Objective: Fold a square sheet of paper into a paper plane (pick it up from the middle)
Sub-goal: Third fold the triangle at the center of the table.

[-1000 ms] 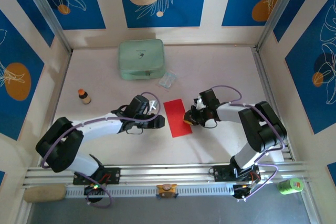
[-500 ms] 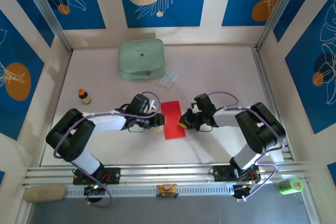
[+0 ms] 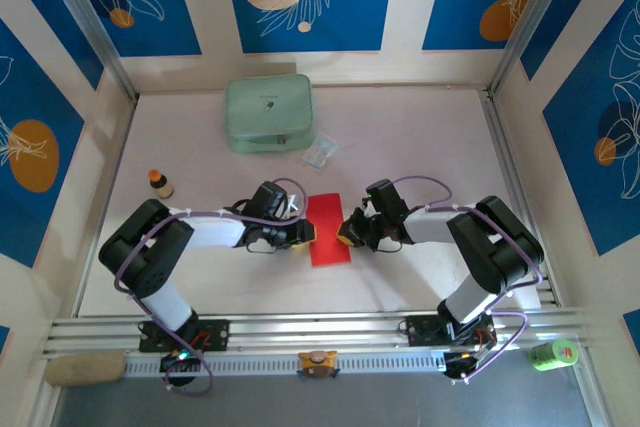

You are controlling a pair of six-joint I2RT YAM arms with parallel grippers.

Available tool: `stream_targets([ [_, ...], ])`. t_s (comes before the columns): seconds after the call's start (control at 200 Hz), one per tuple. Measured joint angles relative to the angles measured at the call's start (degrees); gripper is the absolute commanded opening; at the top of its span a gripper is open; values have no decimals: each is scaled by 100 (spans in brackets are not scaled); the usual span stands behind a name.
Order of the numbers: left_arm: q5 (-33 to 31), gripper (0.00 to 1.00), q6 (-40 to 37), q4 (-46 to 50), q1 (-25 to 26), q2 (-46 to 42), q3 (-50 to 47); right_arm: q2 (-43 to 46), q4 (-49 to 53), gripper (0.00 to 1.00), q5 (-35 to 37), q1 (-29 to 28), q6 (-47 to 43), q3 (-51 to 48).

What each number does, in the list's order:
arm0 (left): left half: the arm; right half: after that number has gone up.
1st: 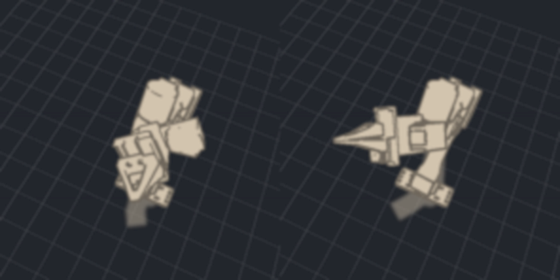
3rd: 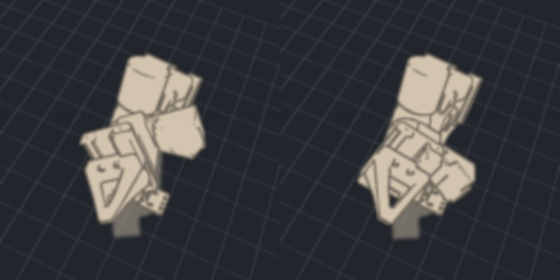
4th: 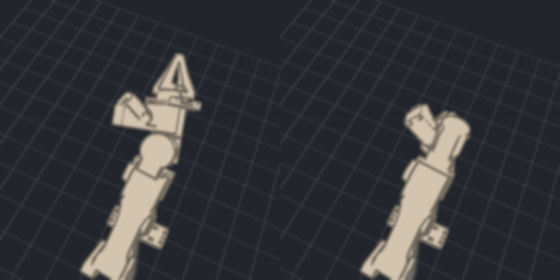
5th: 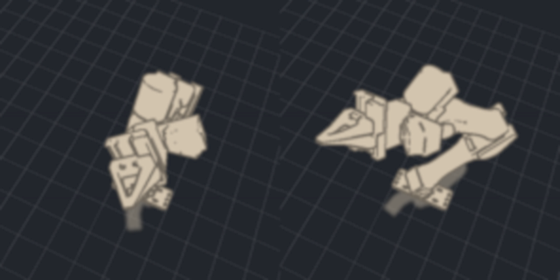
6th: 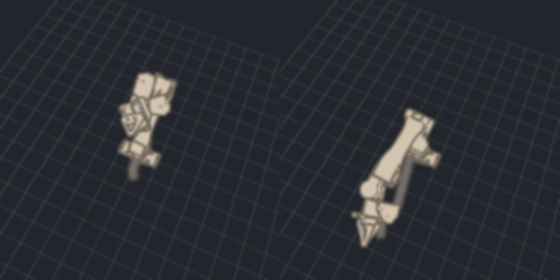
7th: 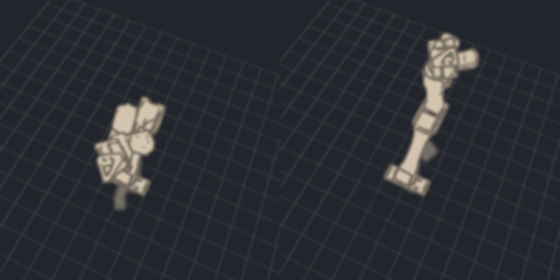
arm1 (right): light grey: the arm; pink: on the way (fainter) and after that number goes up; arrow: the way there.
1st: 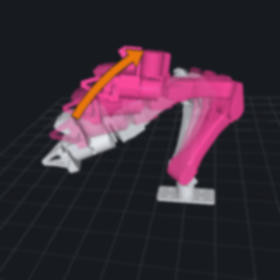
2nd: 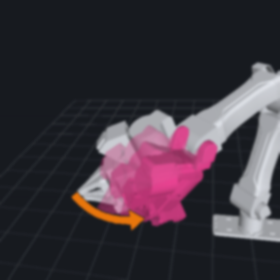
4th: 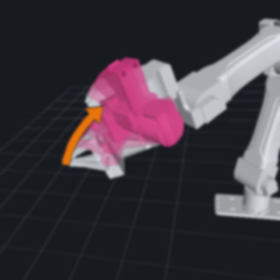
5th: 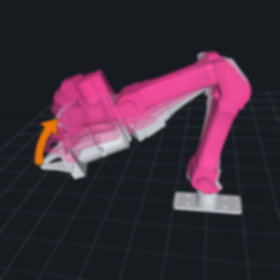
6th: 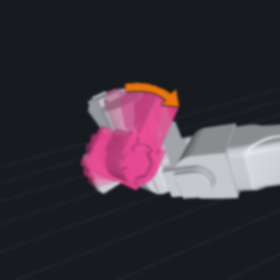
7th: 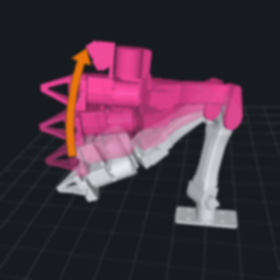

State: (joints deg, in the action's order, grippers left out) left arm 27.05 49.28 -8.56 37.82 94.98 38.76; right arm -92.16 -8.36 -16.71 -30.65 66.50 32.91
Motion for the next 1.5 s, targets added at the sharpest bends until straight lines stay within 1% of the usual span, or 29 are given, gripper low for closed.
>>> stream_targets([
  [0.165, 61, 34, 44, -11, -13, 37, 17, 0, 0, 8, 0, 0, 0, 0],
  [0.32, 168, 29, 146, -109, -33, 122, 31, 0, 0, 8, 0, 0, 0, 0],
  [0.695, 232, 29, 280, -284, -44, 164, 33, 0, 2, 8, 0, 2, -2, 0],
  [0.785, 232, 26, 302, -348, -44, 164, 31, 0, 2, 8, 0, 2, -2, 0],
  [0.955, 227, 14, 341, -431, -44, 164, 31, 7, 4, 9, 0, 2, -11, 0],
  [1.065, 177, 7, 319, -409, -44, 153, 31, 70, 46, 14, 7, 2, -76, -11],
  [1.17, 120, 5, 321, -369, -44, 103, 28, 332, 118, 22, 61, 2, -243, -94],
  [1.25, 96, 5, 321, -299, -55, 4, 28, 739, 249, 32, 186, 2, -411, -149],
  [1.405, 98, 5, 334, -219, -96, -195, 24, 1707, 520, 42, 560, -50, -1001, -160],
  [1.5, 105, 5, 396, -166, -138, -289, 17, 2221, 638, 50, 984, -271, -1508, -166],
])
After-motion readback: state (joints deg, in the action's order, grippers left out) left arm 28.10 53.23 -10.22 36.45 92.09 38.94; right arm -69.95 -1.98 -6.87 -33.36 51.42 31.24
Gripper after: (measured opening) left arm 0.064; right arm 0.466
